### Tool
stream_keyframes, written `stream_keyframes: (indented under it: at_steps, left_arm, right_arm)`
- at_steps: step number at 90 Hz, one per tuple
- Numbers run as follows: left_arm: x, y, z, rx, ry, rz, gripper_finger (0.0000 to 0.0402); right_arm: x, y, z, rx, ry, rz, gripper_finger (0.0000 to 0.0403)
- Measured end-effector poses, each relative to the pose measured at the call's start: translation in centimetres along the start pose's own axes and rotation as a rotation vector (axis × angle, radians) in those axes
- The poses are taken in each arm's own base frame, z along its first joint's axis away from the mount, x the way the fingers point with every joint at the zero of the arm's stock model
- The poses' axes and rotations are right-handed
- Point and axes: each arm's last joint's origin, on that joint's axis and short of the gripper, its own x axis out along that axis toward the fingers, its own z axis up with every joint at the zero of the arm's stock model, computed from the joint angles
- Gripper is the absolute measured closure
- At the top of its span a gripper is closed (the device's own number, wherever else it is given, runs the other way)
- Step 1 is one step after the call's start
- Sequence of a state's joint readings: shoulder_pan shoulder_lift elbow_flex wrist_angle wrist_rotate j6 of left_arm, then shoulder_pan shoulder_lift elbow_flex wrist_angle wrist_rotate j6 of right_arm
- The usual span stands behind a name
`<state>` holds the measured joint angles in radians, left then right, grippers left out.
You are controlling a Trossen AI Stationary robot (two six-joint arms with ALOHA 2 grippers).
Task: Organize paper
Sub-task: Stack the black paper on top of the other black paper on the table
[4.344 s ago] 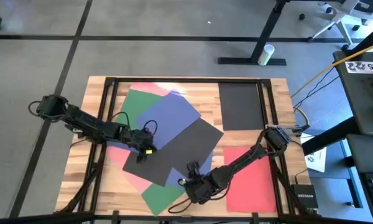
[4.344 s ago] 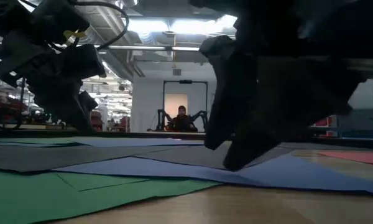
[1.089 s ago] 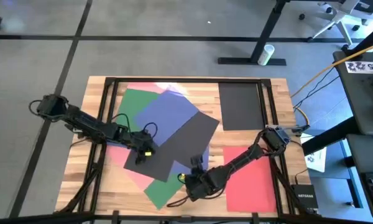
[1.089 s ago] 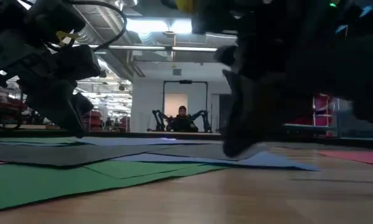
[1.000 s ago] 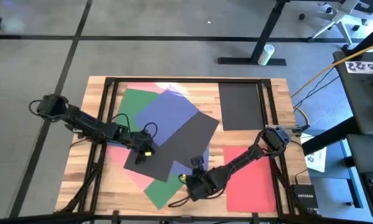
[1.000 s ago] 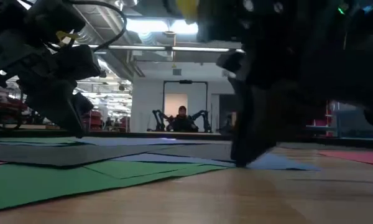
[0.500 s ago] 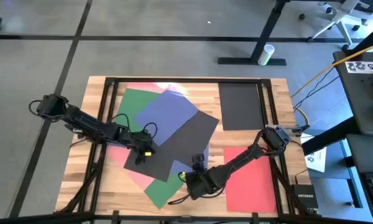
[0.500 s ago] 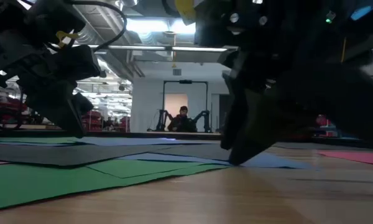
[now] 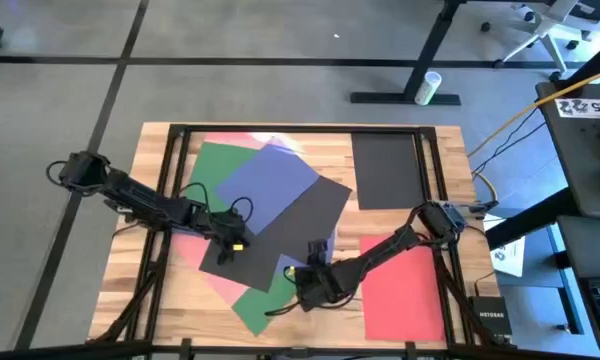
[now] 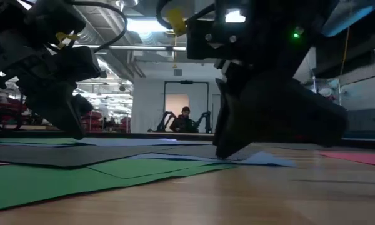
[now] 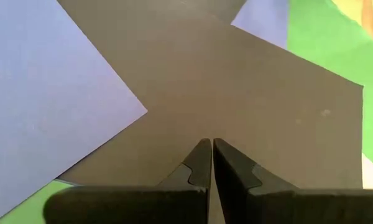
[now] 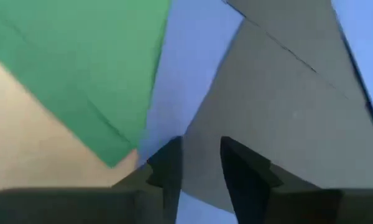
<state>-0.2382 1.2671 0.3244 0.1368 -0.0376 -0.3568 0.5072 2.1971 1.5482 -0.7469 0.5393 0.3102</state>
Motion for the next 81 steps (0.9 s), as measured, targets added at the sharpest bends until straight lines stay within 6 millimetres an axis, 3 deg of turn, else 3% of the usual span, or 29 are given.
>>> stream_keyframes:
  at_steps: [14,58,81]
  left_arm:
    - [0.0,0.0,0.0,0.0,0.0,0.0,0.0402]
    - [0.0,0.0,0.0,0.0,0.0,0.0,0.0402]
    - [0.0,0.0,0.0,-0.002,0.0,0.0,0.0402]
  right_arm:
    - [0.0,0.0,-0.1,-0.009,0.011,-0.005,0.0396]
    - [-1.3,0.1,1.1,-0.012,0.016,0.134,0.0369]
    - [-1.3,0.0,0.8,-0.025,0.05,0.132,0.0319]
